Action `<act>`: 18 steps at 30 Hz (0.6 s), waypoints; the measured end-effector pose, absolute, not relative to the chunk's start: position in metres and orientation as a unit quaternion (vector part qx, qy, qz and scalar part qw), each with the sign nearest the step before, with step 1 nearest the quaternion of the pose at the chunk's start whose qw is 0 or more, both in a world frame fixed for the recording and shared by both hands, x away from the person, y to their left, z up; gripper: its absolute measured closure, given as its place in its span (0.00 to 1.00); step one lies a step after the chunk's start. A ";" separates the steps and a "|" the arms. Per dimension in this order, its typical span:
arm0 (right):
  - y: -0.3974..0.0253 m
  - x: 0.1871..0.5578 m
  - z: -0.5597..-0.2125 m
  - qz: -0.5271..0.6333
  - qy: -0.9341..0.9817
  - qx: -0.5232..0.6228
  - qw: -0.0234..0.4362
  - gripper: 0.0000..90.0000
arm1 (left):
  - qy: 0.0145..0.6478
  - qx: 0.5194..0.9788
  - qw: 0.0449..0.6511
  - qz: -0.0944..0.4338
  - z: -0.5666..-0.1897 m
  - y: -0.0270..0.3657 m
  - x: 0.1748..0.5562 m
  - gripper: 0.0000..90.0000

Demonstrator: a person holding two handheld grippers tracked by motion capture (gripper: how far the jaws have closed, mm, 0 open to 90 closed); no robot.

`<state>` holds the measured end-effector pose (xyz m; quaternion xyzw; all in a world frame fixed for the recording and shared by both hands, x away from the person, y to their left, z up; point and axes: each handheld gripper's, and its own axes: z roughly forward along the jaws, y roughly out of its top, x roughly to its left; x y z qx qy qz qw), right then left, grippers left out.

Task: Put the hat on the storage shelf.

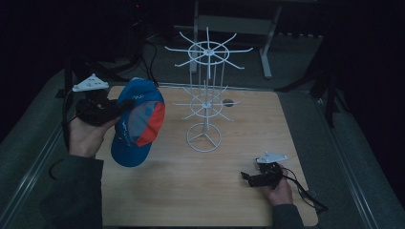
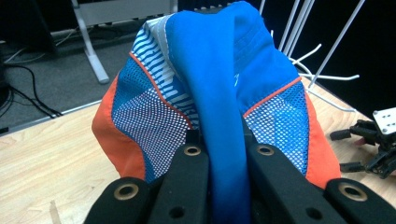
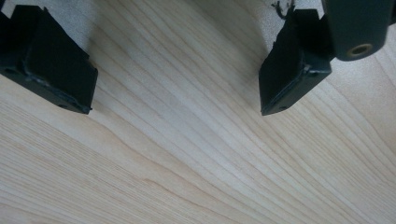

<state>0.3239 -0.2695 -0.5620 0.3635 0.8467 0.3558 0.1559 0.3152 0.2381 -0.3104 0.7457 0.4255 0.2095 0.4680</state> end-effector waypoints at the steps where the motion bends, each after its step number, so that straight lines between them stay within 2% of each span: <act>1: -0.269 0.324 -0.562 0.356 0.847 0.364 0.156 0.13 | 0.426 0.746 0.468 0.210 -0.310 0.238 0.315 1.00; 18: -0.270 0.324 -0.562 0.356 0.847 0.364 0.156 0.13 | 0.421 0.744 0.473 0.214 -0.299 0.239 0.320 1.00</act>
